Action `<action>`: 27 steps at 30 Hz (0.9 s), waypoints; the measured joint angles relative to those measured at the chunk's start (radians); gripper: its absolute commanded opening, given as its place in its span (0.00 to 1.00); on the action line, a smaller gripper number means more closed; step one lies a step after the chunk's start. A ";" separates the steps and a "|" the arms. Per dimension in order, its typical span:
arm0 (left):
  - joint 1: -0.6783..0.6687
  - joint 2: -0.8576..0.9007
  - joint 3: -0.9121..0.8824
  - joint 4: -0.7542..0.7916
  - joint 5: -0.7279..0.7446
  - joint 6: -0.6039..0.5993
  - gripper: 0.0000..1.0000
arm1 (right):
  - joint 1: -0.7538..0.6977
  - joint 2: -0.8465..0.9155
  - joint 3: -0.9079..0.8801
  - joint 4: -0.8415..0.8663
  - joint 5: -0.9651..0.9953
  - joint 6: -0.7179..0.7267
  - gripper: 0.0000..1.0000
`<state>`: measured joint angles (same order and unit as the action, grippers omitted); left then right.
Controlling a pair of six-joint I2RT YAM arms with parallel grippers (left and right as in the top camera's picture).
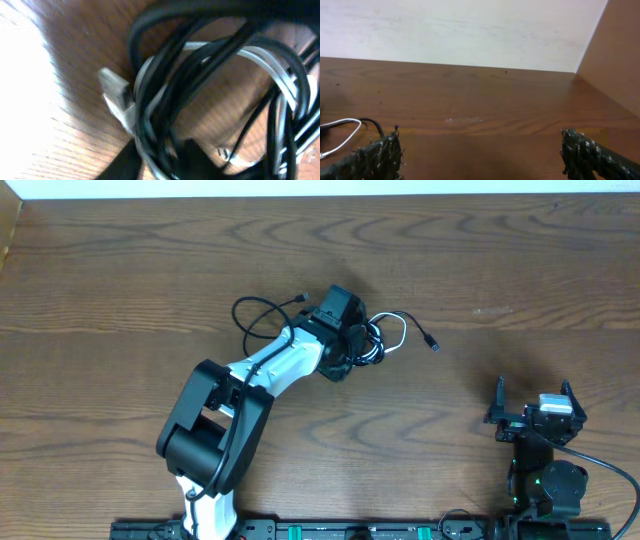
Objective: Untangle cables
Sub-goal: 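Close the left gripper on the bundle and lift it slightly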
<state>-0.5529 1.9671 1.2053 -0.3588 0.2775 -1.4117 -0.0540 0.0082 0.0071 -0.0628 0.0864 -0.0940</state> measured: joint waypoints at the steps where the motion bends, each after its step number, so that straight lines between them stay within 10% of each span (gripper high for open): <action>1: -0.004 0.001 0.000 -0.002 0.004 0.022 0.08 | 0.000 0.000 0.000 0.000 0.000 0.000 0.99; 27: 0.038 -0.222 -0.004 -0.248 -0.048 0.500 0.08 | 0.000 0.000 0.000 0.000 0.000 0.000 0.99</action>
<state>-0.5152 1.7454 1.2011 -0.6064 0.2291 -0.9119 -0.0540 0.0082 0.0071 -0.0628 0.0864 -0.0940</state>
